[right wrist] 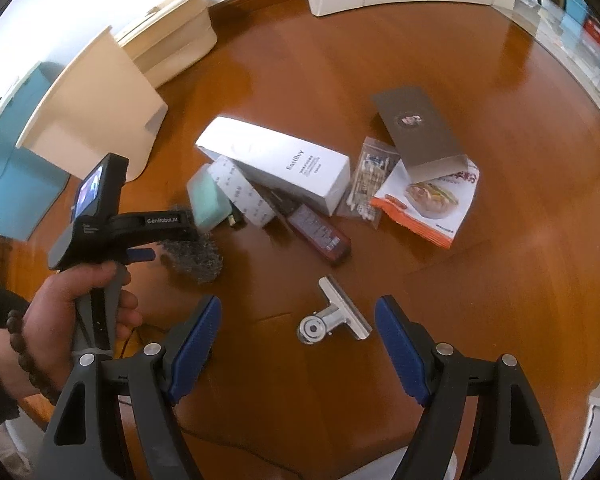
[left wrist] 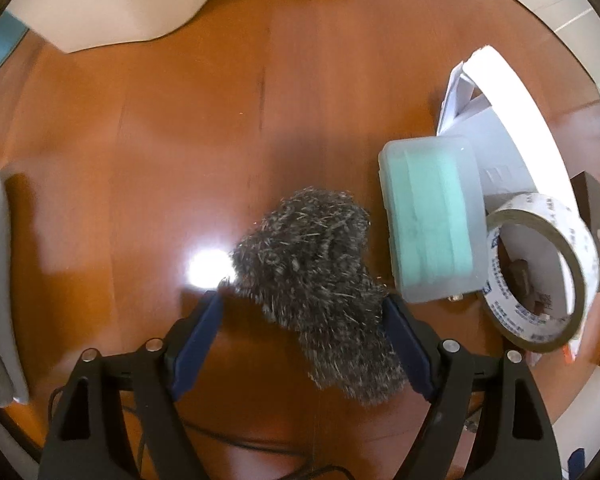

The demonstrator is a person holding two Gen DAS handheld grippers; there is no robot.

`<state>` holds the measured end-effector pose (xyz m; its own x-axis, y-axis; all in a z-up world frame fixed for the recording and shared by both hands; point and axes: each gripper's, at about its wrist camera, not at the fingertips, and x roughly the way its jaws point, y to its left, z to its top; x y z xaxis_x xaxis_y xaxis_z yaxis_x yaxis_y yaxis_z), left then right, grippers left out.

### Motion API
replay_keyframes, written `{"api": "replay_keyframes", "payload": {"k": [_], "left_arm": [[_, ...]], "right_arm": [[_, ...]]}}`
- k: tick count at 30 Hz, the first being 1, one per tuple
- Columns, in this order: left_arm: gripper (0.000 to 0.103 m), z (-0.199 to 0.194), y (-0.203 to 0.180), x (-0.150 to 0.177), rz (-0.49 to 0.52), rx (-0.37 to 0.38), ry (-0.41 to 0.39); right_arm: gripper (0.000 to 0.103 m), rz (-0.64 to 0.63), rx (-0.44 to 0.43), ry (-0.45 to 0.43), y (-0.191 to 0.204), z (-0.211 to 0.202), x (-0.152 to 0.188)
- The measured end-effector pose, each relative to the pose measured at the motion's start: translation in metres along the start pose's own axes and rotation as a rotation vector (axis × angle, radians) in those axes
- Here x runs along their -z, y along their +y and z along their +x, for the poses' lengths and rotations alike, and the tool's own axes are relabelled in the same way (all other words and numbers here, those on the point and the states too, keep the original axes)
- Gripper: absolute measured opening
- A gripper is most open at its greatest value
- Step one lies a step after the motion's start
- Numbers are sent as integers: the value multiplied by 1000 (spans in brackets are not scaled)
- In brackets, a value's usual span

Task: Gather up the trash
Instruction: 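Grasp the steel wool scrubber with left tool while right tool grasps the metal clip, then drop the steel wool into the bin with left tool while right tool drops the clip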

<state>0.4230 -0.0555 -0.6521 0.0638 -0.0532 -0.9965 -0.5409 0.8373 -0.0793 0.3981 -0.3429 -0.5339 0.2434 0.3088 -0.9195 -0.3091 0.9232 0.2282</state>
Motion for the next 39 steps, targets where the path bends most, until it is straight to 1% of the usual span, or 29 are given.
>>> {"api": "replay_keyframes", "payload": {"k": [2,3,4,5,6,7,9,11,14,16,18,19,21,22,23,25,26,27,28,29,31,33,34,35,37,38,39], "left_arm": [[83,1,-4,0,16,-15,-20],[83,1,-5,0,19,-10,-25],[80,-1,-5,1,20,0,-33],[67,-4,-5,1,33,2,-45],[43,-7,-6,2,54,0,-55],[34,-9,-6,2,67,4,-53],[25,-16,-4,3,71,10,-61],[24,-25,-1,5,85,14,-83],[24,-49,3,13,107,28,-143],[24,-58,8,21,112,39,-162],[24,-63,9,30,127,49,-169],[24,-64,9,33,133,49,-170],[24,-63,11,32,137,46,-162],[24,-67,19,27,136,45,-156],[24,-68,19,24,136,45,-151],[24,-66,21,19,139,43,-151],[24,-64,21,17,142,44,-151],[24,-63,24,15,144,44,-151],[24,-63,24,14,144,42,-151],[24,-62,25,12,144,40,-150],[24,-61,25,10,140,35,-152],[24,-62,26,12,137,34,-161],[24,-61,17,12,135,35,-163],[24,-65,12,20,136,38,-166],[24,-68,10,23,144,43,-178],[24,-70,11,26,147,46,-183],[24,-70,11,28,150,49,-185]], "right_arm": [[81,12,12,3,-5,4,1],[81,23,17,3,-8,6,1],[81,32,21,3,-11,7,1],[81,37,25,4,-14,9,1],[81,35,32,7,-17,11,1],[81,25,39,9,-18,13,2],[81,-9,53,15,-19,19,4],[81,-52,60,32,-19,27,7],[81,-142,38,83,-12,45,13],[81,-189,52,111,-6,59,15],[81,-200,49,143,-3,73,14],[81,-196,45,144,0,78,14],[81,-201,40,152,4,88,16],[81,-213,40,163,7,94,18],[81,-233,47,175,10,101,20],[78,-283,92,198,13,114,25],[71,-297,101,210,13,119,26],[67,-303,116,217,11,125,27],[65,-302,124,218,9,127,27],[58,-292,123,227,5,131,26],[56,-274,104,229,0,130,24],[51,-275,99,209,-2,126,23],[50,-264,96,211,-4,125,22],[46,-242,88,204,-7,121,20],[35,-207,62,185,-13,113,15],[25,-194,57,175,-14,108,13],[21,-188,57,166,-16,103,11]]}}
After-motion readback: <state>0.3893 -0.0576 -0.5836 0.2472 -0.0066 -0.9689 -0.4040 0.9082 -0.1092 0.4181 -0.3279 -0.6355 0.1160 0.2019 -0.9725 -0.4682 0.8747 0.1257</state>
